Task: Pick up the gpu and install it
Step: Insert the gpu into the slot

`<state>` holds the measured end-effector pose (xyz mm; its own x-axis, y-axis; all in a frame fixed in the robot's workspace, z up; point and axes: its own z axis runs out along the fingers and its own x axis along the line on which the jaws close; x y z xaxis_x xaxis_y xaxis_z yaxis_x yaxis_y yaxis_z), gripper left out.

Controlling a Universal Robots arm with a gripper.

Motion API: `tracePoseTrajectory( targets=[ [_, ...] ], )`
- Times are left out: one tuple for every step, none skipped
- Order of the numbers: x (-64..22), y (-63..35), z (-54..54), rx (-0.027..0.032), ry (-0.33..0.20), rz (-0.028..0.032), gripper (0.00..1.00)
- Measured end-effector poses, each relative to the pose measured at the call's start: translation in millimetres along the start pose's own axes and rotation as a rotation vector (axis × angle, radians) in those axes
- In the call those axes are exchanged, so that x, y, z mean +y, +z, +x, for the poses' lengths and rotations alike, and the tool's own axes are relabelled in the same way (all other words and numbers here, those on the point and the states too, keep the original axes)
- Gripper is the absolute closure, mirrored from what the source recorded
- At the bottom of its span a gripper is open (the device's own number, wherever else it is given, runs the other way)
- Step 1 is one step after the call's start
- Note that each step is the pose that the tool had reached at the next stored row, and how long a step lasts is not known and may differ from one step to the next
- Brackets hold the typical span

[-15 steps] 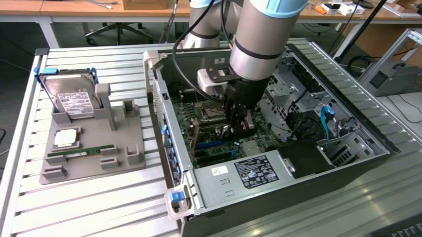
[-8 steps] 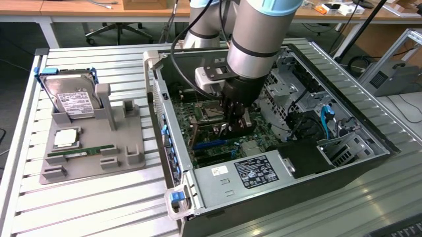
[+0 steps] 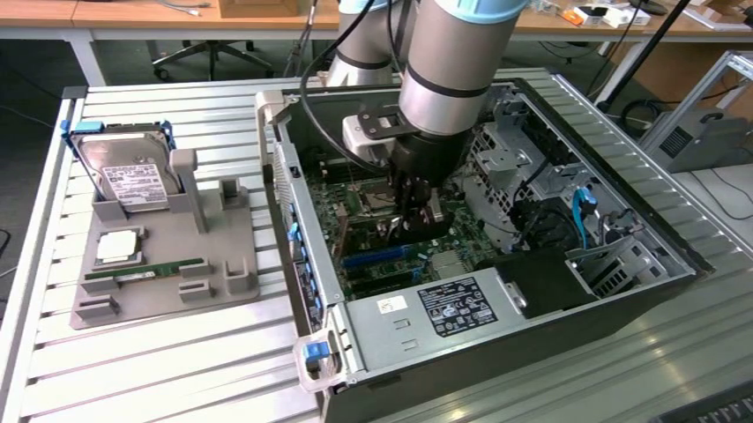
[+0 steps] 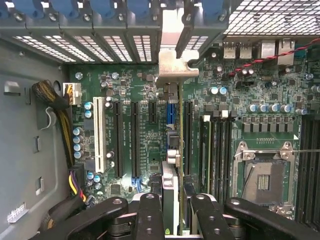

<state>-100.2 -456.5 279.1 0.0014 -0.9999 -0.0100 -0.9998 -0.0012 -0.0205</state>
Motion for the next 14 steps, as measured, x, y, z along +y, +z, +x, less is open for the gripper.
tracePoseTrajectory(
  targets=[
    [0.6,0.0,0.0,0.0007,0.000,0.0000,0.73],
    [1.0,0.0,0.0,0.0009,0.000,0.0000,0.73],
    [1.5,0.0,0.0,0.0009,0.000,0.0000,0.73],
    [2.3,0.0,0.0,0.0009,0.000,0.0000,0.73],
    [2.9,-0.1,0.0,0.0009,0.000,0.0000,0.73],
    [3.7,-0.1,0.0,0.0010,0.000,0.0000,0.73],
    [4.2,-0.1,0.0,0.0009,0.000,0.0000,0.73],
    [4.9,-0.1,0.0,0.0009,0.000,0.0000,0.73],
    [6.0,-0.1,0.0,0.0009,0.000,0.0000,0.73],
    [7.2,-0.1,0.0,0.0009,0.000,0.0000,0.73],
    [7.9,-0.1,0.0,0.0009,0.000,0.0000,0.73],
    [8.8,-0.1,-0.1,0.0009,0.000,0.0000,0.73],
    [9.4,-0.1,0.0,0.0009,0.000,0.0000,0.73],
    [10.1,0.2,0.0,0.0007,0.000,0.0001,0.73]
  ],
)
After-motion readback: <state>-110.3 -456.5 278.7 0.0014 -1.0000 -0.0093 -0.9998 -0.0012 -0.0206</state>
